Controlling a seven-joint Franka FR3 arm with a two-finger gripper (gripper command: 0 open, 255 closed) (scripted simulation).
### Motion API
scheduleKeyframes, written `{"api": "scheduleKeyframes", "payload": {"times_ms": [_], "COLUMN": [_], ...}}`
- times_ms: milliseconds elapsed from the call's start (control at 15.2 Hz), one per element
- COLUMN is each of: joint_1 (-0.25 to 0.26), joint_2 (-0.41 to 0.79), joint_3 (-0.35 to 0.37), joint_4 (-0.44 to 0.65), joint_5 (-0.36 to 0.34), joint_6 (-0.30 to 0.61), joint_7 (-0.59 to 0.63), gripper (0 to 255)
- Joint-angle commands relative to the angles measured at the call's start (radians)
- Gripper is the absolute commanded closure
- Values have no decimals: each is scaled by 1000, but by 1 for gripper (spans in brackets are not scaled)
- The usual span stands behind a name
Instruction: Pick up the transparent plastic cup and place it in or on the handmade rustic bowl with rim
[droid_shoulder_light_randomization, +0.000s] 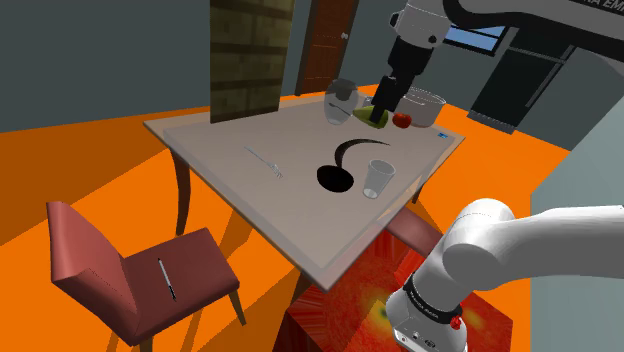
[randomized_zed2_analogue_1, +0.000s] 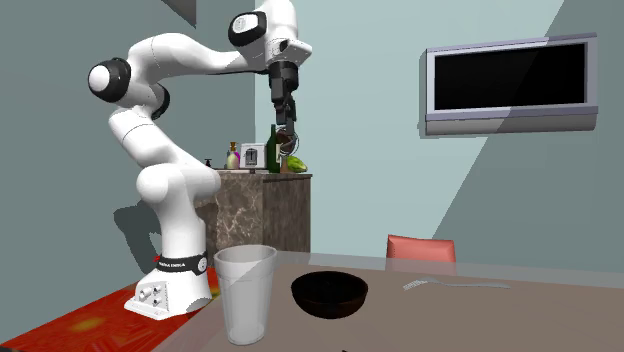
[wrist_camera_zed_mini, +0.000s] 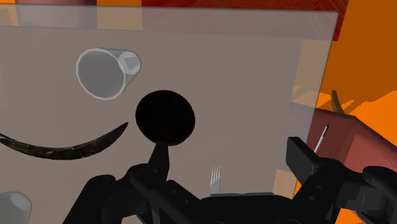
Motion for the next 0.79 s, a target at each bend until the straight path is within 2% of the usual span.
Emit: {"api": "scheduleKeyframes", "payload": {"times_ms": [0, 726], "joint_1": [0, -67], "joint_2": [0, 59], "joint_3": [0, -281], "joint_4": [0, -150], "joint_5": [0, -82], "joint_6": [0, 199], "joint_7": [0, -223], "gripper": [0, 0]}}
